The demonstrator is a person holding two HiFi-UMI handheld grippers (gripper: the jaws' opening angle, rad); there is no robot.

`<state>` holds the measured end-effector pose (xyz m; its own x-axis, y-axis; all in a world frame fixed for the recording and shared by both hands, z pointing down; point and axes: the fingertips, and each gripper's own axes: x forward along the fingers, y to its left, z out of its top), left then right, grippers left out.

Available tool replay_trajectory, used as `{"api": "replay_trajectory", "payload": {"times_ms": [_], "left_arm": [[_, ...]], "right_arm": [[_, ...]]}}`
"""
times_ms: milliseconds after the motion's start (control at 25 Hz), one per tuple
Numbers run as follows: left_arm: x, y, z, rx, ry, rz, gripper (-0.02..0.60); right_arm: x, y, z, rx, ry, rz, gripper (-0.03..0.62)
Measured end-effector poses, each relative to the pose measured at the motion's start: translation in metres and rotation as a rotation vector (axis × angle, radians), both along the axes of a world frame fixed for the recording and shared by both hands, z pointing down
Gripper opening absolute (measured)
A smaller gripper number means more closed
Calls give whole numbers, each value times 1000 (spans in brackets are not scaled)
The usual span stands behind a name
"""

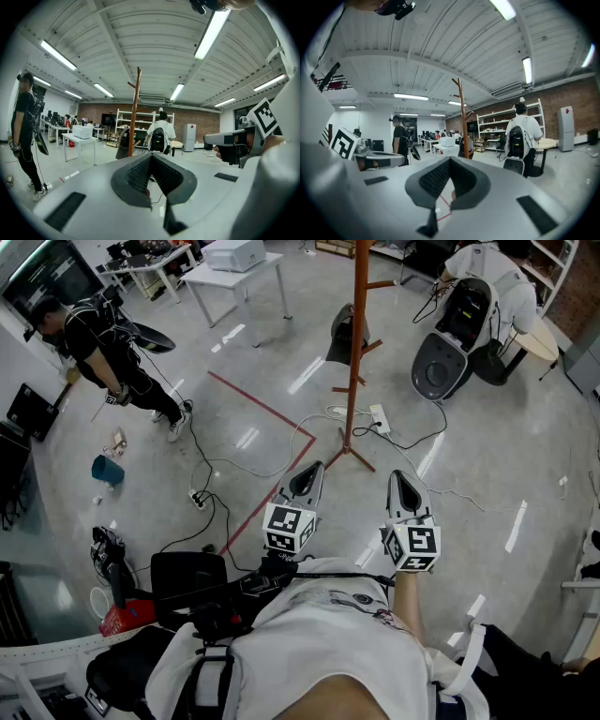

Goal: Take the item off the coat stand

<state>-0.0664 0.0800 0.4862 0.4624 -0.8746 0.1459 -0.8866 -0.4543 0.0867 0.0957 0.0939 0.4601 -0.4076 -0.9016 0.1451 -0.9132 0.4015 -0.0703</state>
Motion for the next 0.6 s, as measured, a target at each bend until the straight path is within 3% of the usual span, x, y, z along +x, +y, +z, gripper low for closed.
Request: {"api": "replay_trajectory", "payload": {"times_ms": [600], "left_arm": [[20,-12,4,-4,-10,7,3]], "right_arm": [[13,-11,3,5,-14,-23,3]]}}
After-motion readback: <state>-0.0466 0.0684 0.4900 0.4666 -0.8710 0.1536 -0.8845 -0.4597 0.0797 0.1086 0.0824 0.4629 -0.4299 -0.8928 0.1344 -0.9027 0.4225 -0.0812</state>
